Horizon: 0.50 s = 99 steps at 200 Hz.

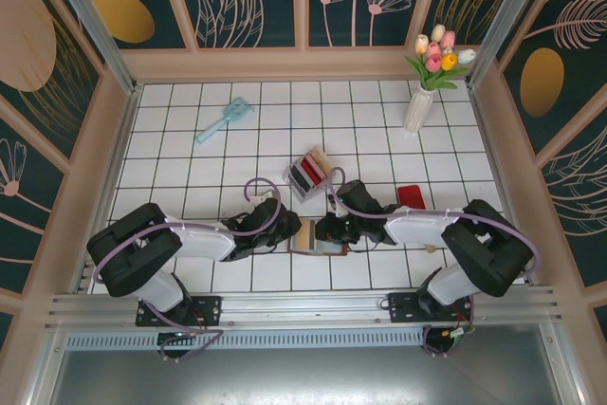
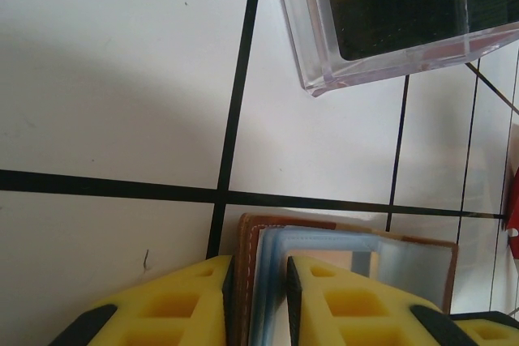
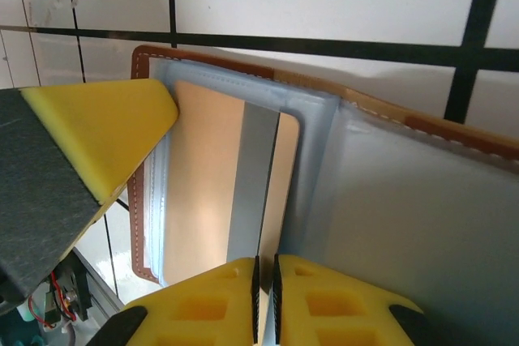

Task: Put the credit cards into the card holder
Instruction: Insert the credit card into the card slot.

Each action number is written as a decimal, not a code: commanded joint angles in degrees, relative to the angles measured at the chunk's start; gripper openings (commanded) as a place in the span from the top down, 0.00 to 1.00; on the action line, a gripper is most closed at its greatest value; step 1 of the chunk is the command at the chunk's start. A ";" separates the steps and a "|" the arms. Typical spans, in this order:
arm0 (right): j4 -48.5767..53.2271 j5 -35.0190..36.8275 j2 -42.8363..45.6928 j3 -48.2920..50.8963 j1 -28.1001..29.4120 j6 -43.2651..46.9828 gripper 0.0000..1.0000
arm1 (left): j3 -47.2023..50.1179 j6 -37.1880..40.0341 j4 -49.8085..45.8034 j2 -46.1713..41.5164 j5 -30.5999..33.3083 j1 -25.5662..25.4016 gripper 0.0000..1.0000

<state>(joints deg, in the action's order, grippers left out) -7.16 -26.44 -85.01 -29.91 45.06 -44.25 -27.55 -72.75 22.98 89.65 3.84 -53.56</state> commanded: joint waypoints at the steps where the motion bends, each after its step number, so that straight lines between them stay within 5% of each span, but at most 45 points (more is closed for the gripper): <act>1: -1.84 -2.88 -1.26 -3.57 0.21 0.10 0.83 | -0.07 -1.12 0.05 2.30 -1.84 -0.29 0.73; 36: 9.99 5.49 3.30 -7.29 -0.70 6.00 0.75 | 0.74 -2.02 -3.31 0.29 1.32 -0.26 0.68; 65: 12.92 6.31 8.41 -8.13 -3.81 7.39 0.66 | 0.77 -2.10 -6.72 -2.41 4.54 -0.20 0.47; 99: 17.22 9.53 11.83 -12.96 -7.14 10.31 0.59 | -1.69 -0.18 -11.47 -5.86 7.71 -0.07 0.38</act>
<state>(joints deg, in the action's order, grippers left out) 5.32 -20.23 -75.66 -38.57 39.90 -37.45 -27.73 -74.46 19.66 86.04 7.14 -53.89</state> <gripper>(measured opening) 0.404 0.602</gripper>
